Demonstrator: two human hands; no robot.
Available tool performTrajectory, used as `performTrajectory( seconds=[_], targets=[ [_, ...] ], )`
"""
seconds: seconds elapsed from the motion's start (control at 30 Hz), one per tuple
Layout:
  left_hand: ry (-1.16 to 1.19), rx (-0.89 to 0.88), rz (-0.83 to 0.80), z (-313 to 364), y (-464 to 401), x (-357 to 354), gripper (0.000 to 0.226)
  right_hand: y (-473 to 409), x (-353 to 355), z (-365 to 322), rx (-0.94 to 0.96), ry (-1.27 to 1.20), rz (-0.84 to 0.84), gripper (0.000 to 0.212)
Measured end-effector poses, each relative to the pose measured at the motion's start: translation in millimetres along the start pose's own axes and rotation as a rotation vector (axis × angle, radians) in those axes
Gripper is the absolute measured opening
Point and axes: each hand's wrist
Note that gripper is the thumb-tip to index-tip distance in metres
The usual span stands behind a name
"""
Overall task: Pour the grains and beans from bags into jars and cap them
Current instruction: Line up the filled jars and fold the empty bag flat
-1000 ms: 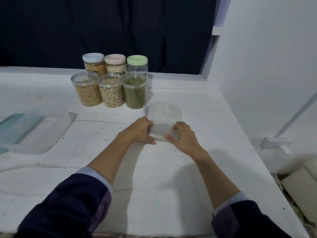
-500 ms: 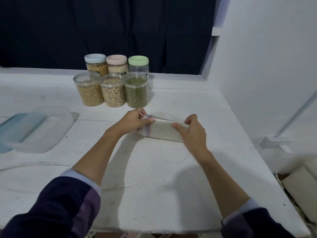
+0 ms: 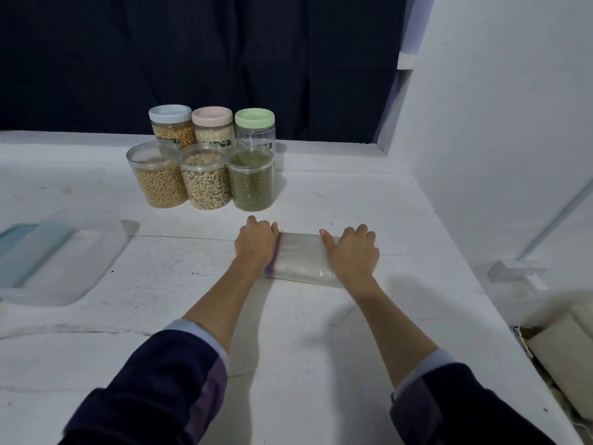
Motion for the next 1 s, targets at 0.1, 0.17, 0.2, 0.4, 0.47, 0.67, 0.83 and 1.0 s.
performTrajectory(
  seconds=[0.1, 0.17, 0.2, 0.4, 0.47, 0.67, 0.83, 1.0],
  targets=[
    [-0.118, 0.02, 0.01, 3, -5, -5, 0.043, -2, -8, 2, 0.022, 0.076, -0.029, 0.059],
    [-0.181, 0.024, 0.033, 3, -7, -10, 0.04, -5, -14, 4, 0.065, 0.067, -0.081, 0.055],
    [-0.202, 0.022, 0.039, 1, -9, -12, 0.04, -5, -16, 5, 0.085, 0.06, -0.113, 0.054],
    [-0.261, -0.011, 0.111, -10, -10, -28, 0.043, -7, -25, 10, 0.08, 0.029, -0.288, 0.059],
    [-0.266, -0.014, 0.113, -12, -12, -29, 0.042, -10, -24, 8, 0.084, 0.075, -0.32, 0.06],
    [-0.283, -0.023, 0.085, -12, -8, -27, 0.043, -9, -14, 2, 0.339, 0.168, -0.218, 0.047],
    [-0.263, -0.09, 0.081, -21, -6, -28, 0.049, -8, -1, -4, 0.449, 0.081, -0.245, 0.035],
    [-0.226, -0.196, 0.185, -29, -3, -34, 0.052, -20, 31, -13, 0.249, -0.046, -0.659, 0.058]
  ],
)
Point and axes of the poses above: each hand's wrist, its own y-axis away from the middle knuckle, its own x-axis out of the back of the hand, z = x × y, and after that the axes turned 1 degree about -x, right-handed
